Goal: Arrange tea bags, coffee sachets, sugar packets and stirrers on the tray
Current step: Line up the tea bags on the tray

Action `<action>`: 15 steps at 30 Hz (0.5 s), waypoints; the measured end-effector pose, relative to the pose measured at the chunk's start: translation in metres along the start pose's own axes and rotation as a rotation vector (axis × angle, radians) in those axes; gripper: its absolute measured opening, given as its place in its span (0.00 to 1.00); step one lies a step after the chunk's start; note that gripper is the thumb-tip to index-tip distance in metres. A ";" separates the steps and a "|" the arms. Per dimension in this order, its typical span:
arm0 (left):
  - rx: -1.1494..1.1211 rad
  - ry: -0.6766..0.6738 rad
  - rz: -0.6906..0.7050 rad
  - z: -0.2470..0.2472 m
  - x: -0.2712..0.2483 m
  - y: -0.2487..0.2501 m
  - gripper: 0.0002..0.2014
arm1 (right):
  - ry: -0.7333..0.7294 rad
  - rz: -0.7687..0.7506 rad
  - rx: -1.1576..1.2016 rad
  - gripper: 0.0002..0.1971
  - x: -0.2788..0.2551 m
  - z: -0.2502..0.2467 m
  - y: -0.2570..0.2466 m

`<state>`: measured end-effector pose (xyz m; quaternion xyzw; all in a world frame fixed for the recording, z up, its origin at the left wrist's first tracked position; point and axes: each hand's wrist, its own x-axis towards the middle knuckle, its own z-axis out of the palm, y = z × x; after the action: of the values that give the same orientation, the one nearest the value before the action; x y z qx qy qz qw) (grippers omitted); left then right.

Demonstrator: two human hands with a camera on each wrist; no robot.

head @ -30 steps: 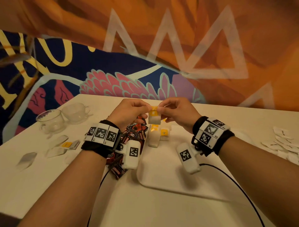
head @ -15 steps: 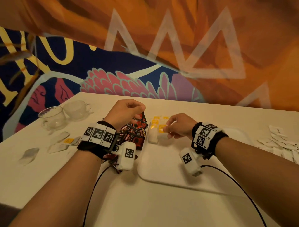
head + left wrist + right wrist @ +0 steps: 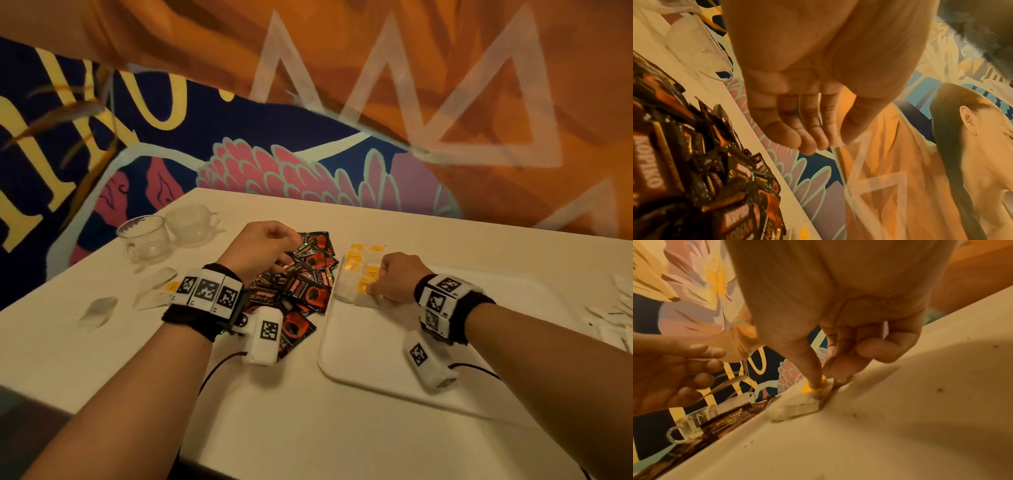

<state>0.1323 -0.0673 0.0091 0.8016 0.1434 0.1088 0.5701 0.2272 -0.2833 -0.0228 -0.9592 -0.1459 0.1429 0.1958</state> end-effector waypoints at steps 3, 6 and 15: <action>0.108 0.056 -0.053 -0.015 -0.003 -0.002 0.05 | 0.030 -0.034 0.054 0.14 -0.003 -0.004 -0.006; 0.437 0.214 -0.070 -0.048 0.000 -0.012 0.07 | 0.065 -0.128 0.007 0.12 -0.011 -0.006 -0.017; 1.127 0.239 -0.544 -0.158 -0.012 -0.073 0.33 | 0.035 -0.301 -0.027 0.12 -0.020 -0.003 -0.054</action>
<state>0.0600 0.0901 -0.0087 0.8957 0.4399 -0.0434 0.0482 0.1975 -0.2438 0.0067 -0.9314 -0.2864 0.0930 0.2044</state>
